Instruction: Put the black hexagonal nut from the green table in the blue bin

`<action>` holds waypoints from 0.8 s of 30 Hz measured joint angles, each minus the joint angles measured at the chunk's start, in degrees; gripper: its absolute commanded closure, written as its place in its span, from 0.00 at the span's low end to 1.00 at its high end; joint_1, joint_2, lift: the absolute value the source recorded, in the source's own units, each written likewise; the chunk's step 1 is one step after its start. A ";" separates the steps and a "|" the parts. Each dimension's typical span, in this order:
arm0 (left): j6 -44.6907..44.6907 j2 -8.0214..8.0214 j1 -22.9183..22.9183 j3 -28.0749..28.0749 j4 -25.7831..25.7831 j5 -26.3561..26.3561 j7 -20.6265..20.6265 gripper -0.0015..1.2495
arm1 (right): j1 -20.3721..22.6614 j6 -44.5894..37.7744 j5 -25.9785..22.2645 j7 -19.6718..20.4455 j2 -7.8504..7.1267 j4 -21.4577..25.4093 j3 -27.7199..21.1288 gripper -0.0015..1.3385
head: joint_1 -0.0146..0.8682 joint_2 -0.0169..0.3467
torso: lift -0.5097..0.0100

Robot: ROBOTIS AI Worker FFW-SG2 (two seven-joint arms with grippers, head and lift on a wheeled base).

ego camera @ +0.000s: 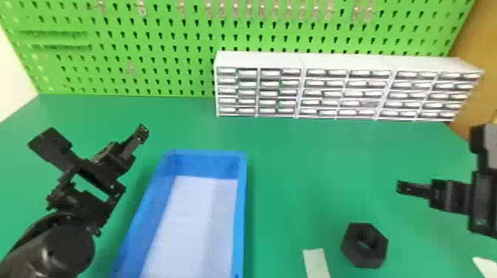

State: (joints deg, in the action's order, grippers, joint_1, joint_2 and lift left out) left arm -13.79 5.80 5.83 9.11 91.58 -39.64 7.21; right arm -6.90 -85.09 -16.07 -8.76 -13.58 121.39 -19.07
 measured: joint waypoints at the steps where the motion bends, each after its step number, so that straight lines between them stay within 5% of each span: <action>1: 0.00 0.00 -0.03 0.01 0.00 0.00 0.00 0.09 | -0.20 -1.69 0.16 0.00 -0.19 0.55 -0.26 0.17 | 0.77 0.14 | 0.79; 11: 0.00 0.00 0.05 0.03 0.00 0.00 0.00 0.09 | -1.55 -4.88 2.47 -0.03 -1.49 2.96 -0.70 0.17 | 0.77 0.14 | 0.79; 24: 0.00 0.02 0.22 -0.02 0.00 0.00 0.09 0.09 | -1.44 -4.91 7.59 -0.03 0.14 3.78 1.27 0.17 | 0.77 0.14 | 0.79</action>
State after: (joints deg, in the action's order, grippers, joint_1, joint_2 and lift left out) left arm -13.79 5.82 6.05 9.09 91.58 -39.64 7.30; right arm -8.34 -90.00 -8.49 -8.79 -13.44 125.17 -17.80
